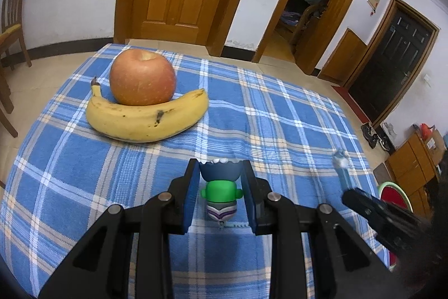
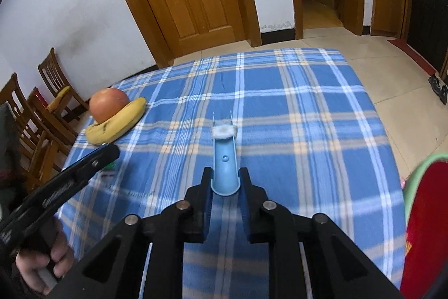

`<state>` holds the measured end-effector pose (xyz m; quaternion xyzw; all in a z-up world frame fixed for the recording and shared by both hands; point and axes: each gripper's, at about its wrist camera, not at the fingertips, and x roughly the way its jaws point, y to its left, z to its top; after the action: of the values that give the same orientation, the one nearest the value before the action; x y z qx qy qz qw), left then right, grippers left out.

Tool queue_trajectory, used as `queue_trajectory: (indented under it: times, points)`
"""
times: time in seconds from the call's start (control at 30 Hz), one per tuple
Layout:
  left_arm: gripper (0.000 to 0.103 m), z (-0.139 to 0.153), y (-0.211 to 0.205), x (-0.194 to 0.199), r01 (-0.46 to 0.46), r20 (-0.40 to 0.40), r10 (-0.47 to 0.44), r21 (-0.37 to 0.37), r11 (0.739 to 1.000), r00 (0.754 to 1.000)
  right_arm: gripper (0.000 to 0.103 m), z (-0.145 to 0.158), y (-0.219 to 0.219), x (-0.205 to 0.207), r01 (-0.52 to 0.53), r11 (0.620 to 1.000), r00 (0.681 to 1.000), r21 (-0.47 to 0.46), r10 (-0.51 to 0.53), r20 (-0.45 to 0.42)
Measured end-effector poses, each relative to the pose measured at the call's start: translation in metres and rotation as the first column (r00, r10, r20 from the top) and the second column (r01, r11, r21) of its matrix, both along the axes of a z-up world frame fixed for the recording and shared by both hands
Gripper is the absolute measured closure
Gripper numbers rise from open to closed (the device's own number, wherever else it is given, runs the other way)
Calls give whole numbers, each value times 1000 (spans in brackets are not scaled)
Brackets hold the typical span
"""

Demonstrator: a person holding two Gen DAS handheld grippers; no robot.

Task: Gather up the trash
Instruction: 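Carry the toy and blue clip over the red bucket and open both tools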

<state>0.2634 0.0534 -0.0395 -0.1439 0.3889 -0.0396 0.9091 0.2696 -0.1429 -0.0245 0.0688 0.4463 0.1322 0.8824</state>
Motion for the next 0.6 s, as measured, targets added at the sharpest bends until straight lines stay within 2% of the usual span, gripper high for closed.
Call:
queue_trajectory:
  times: [0.3,0.6]
  points:
    - [73,18,-33,-25,91,12,-91,-2,996,996,83,16,-31,-55,46,998,998,47,-48,41]
    - [73,39,-75,-53,196,28,-196,-9,981,980,83,25,-81,-102,154,985,986,75,-158,59]
